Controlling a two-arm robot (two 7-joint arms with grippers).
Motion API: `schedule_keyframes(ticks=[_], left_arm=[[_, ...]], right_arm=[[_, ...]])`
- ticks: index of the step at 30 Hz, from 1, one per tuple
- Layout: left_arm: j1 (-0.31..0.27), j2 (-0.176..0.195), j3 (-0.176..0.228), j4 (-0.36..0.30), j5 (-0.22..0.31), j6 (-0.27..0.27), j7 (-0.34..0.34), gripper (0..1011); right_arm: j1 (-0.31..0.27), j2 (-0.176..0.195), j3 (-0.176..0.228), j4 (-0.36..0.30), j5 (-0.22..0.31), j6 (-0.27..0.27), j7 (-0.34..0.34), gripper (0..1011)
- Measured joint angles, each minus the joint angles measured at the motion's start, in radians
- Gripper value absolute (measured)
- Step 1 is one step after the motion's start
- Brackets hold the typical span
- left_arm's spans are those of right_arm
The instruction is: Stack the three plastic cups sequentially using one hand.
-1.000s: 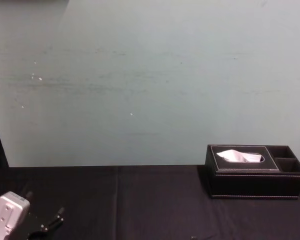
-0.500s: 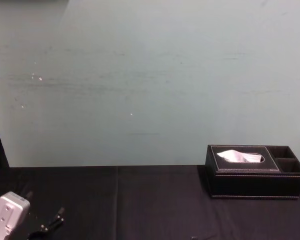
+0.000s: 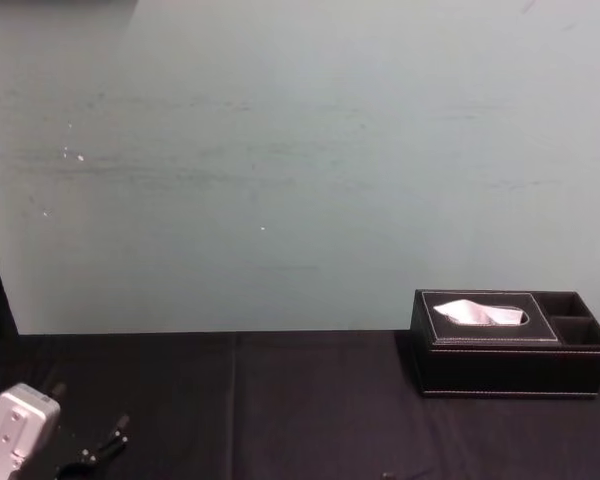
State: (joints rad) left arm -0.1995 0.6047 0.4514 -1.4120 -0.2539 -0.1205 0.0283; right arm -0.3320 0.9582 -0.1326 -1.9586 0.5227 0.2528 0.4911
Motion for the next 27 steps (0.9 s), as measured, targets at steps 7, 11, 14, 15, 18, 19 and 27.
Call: schedule_keyframes(ticks=[7,11,14,15,18,19,27], left_arm=[[0.000,0.000,0.000,0.000,0.000,0.000,0.000,1010],[0.000,0.000,0.000,0.000,0.000,0.000,0.000,1010],[0.000,0.000,0.000,0.000,0.000,0.000,0.000,1010],[0.000,0.000,0.000,0.000,0.000,0.000,0.000,1010],[0.000,0.000,0.000,0.000,0.000,0.000,0.000,1010],[0.000,0.000,0.000,0.000,0.000,0.000,0.000,1010],[0.000,0.000,0.000,0.000,0.000,0.000,0.000,1010]], right_arm=[[0.026,-0.013,-0.024,0.011,-0.002,0.005,0.006,1000],[0.042,-0.022,-0.034,0.021,0.011,0.007,0.012,1002],[0.059,-0.028,-0.049,0.029,0.015,0.012,0.014,1000],[0.062,-0.029,-0.052,0.031,0.016,0.012,0.014,1002],[0.074,-0.031,-0.064,0.037,0.018,0.016,0.014,1000],[0.077,-0.032,-0.067,0.038,0.018,0.017,0.014,1000],[0.096,-0.038,-0.096,0.050,0.020,0.024,0.013,1000]])
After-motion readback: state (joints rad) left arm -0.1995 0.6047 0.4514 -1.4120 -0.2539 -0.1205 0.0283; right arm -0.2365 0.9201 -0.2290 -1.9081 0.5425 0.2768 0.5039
